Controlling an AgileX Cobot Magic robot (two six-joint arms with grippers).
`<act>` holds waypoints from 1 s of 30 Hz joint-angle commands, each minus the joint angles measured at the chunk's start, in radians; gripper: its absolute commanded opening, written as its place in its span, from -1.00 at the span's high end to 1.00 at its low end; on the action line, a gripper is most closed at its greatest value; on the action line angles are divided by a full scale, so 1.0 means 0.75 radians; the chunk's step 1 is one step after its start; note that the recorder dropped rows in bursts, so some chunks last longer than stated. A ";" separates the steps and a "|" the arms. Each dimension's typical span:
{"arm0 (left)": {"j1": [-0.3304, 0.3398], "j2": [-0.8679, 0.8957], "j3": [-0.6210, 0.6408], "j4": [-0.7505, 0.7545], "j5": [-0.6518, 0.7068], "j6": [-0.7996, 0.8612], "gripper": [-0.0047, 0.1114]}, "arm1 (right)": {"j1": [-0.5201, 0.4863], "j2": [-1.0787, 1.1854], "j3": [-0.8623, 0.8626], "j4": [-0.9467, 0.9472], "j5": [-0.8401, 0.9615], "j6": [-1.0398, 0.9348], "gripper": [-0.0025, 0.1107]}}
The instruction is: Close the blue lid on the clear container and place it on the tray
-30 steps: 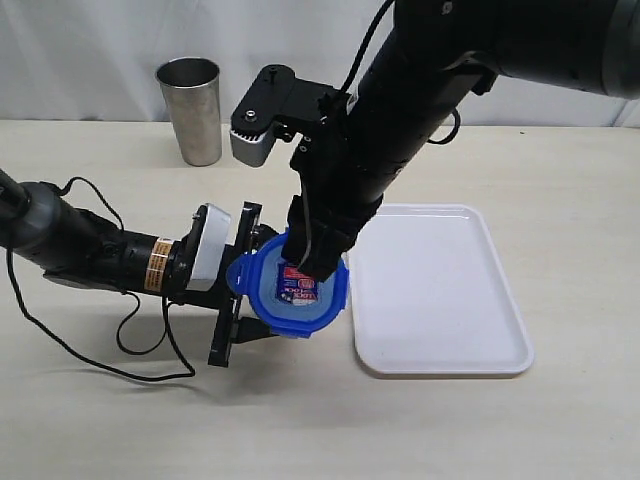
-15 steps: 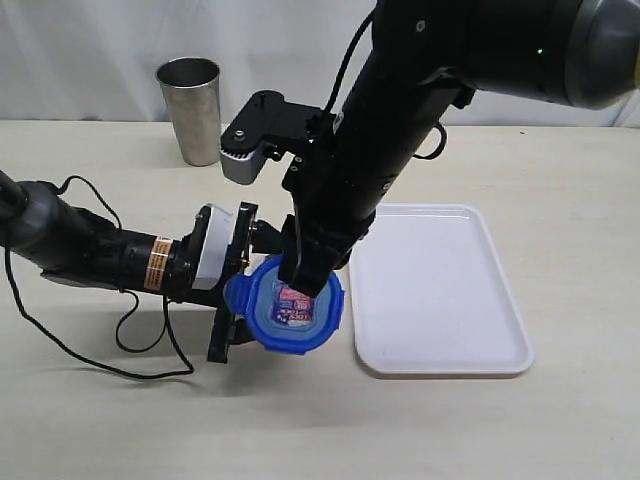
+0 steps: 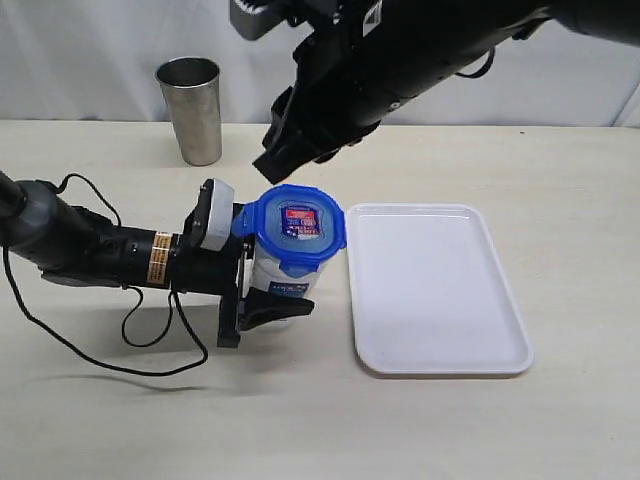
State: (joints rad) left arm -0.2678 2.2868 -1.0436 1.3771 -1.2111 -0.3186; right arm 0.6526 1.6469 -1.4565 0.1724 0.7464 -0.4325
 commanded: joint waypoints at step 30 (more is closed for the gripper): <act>0.014 -0.177 0.009 0.060 0.243 -0.279 0.92 | 0.239 0.384 -0.419 -0.702 0.484 1.125 0.10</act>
State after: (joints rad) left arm -0.2564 2.1671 -1.0401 1.4380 -0.9969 -0.5190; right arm 0.8180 1.9076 -1.7392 -0.2821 1.0582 0.3630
